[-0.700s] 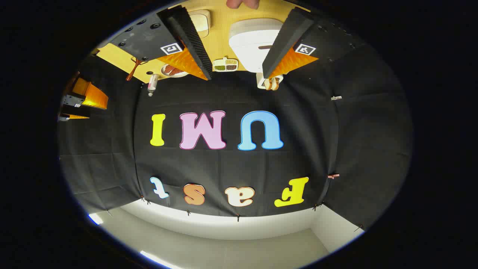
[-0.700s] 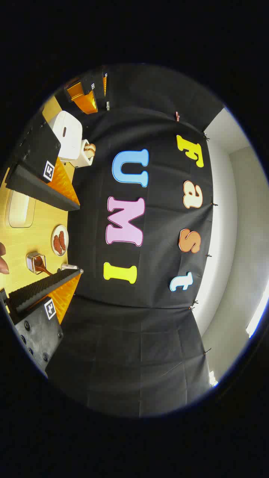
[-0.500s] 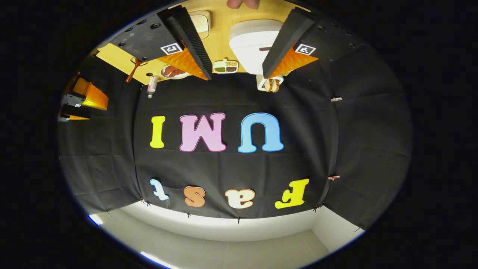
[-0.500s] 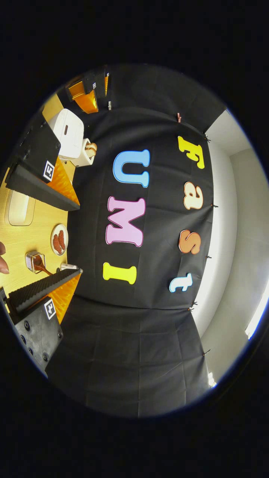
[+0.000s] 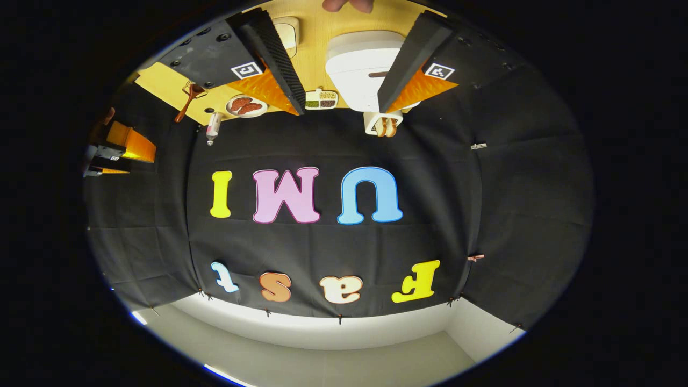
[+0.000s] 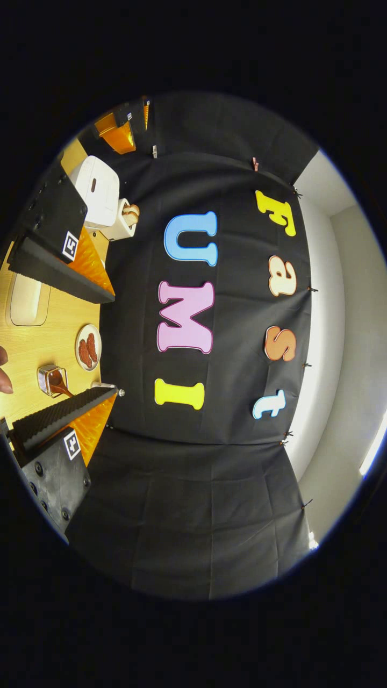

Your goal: Close the left gripper, press the button to open the rice cooker; take a wooden spoon from the chopstick holder with the right hand, scoop a spoonful of rice and pour it into the rice cooker, then put the wooden spoon back into the chopstick holder.

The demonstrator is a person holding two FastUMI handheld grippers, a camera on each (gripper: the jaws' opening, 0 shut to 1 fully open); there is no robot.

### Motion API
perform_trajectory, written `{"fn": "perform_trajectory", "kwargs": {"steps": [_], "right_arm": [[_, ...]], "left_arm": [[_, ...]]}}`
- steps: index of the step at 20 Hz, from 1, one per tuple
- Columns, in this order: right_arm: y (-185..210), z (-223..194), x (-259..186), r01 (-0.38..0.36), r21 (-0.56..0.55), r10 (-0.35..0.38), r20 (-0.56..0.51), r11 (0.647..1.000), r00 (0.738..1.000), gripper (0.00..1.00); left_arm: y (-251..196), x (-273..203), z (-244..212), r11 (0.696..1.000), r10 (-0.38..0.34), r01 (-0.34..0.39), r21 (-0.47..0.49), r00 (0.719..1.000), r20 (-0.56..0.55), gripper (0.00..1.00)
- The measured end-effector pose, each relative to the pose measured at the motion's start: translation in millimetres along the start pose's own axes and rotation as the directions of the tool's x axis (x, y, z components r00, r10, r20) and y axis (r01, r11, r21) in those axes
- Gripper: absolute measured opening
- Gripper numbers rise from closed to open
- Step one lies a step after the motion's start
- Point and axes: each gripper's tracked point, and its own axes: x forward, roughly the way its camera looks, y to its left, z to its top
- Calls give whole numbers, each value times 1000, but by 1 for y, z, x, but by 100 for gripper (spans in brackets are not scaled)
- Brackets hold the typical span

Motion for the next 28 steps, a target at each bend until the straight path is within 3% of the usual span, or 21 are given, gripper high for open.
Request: {"fn": "perform_trajectory", "kwargs": {"steps": [7, 9, 13, 17, 20, 24, 28], "right_arm": [[5, -2, 4, -21, -4, 21, -2, 1000, 1000, 98], [4, -3, 3, -14, -13, 14, -2, 1000, 1000, 98], [5, -4, 1, -7, -28, 7, -2, 1000, 1000, 98], [4, -10, 3, 4, -48, -5, -17, 999, 1000, 98], [0, -15, 7, 22, -61, -24, -31, 998, 999, 98], [-6, -16, 9, 51, -56, -53, -31, 997, 998, 98], [-19, -20, 5, 89, -66, -92, -42, 994, 995, 98]], "left_arm": [[-2, 3, 0, 1000, 1, -1, 6, 1000, 5, 93], [-5, 10, -5, 1000, -24, 24, -3, 1000, -7, 86], [15, 20, -18, 999, 13, -15, -33, 998, -56, 10], [35, 51, -46, 997, -24, 14, -80, 991, -130, 7], [51, 84, -76, 992, -72, 44, -122, 969, -237, 7], [70, 125, -121, 985, -112, 57, -166, 931, -347, 7], [76, 151, -160, 978, -156, 72, -195, 876, -456, 7]]}}
